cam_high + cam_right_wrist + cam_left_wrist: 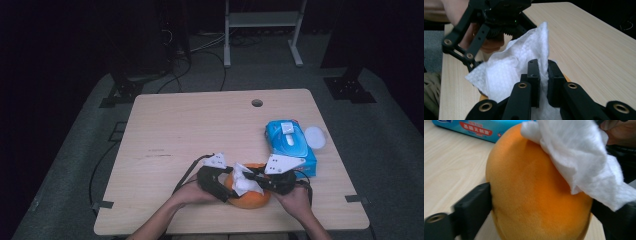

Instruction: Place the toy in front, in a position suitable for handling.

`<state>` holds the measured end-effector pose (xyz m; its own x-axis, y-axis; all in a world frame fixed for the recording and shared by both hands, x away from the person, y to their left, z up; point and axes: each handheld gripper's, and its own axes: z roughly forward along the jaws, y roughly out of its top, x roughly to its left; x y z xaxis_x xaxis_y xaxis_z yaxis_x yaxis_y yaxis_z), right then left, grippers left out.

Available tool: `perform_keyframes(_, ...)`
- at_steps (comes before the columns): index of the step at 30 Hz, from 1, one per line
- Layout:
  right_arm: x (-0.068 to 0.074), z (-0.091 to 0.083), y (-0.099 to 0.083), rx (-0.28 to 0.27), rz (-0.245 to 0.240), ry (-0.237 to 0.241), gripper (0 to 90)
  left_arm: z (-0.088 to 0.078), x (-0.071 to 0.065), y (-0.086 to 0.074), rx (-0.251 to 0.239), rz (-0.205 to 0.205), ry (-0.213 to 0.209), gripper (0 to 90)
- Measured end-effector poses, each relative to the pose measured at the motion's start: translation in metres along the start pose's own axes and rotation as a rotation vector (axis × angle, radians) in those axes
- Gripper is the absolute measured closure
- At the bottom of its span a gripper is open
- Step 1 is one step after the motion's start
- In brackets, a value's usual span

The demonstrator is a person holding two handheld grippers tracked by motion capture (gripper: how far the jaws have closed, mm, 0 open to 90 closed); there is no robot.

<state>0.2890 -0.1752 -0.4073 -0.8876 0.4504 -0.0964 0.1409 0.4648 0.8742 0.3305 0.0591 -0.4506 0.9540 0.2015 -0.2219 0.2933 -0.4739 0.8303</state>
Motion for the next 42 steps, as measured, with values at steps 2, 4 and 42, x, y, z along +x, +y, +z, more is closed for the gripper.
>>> perform_keyframes(2, -0.001, 0.000, 0.001, -0.006, 0.009, 0.000, 81.9, -0.004, -0.003, 0.003, -0.016, 0.056, 0.034, 24.7)
perform_keyframes(4, -0.002, -0.002, 0.003, -0.021, 0.010, -0.010, 82.0, -0.008, -0.009, 0.008, -0.035, 0.129, 0.070, 34.0)
perform_keyframes(42, -0.023, -0.019, -0.005, -0.004, 0.075, -0.054, 81.8, -0.011, -0.009, 0.006, -0.038, 0.167, 0.110, 22.6)
